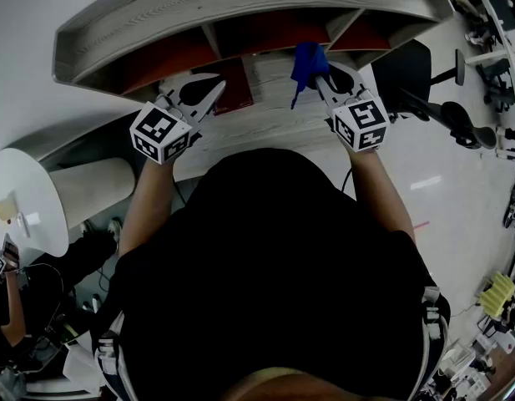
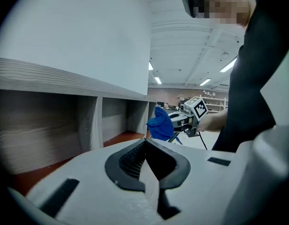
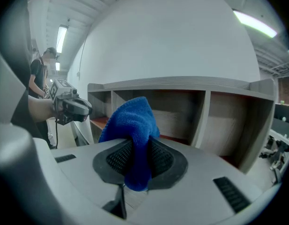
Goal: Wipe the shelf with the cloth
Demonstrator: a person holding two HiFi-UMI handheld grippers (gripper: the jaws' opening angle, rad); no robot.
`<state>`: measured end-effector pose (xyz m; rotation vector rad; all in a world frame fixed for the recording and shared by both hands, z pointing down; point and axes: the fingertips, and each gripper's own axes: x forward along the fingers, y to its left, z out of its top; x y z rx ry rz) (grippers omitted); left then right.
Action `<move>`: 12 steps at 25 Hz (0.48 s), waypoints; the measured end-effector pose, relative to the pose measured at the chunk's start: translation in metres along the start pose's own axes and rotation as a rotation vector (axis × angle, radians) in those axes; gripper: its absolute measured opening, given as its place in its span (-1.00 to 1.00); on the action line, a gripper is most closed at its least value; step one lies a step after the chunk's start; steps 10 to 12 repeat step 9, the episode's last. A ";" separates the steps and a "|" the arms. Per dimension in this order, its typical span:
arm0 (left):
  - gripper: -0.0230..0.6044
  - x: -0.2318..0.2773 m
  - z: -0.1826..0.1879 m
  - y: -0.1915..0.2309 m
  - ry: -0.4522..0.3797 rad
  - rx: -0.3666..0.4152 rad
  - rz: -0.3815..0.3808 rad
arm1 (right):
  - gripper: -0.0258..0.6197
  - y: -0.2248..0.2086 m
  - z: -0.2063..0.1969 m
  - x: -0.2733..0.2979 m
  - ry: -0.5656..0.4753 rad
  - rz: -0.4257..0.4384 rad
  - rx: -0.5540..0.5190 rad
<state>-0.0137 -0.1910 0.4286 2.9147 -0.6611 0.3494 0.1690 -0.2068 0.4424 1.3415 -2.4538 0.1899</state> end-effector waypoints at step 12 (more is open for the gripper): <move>-0.87 0.010 0.006 0.008 -0.003 0.000 -0.003 | -0.71 0.001 -0.004 0.002 0.006 0.011 0.033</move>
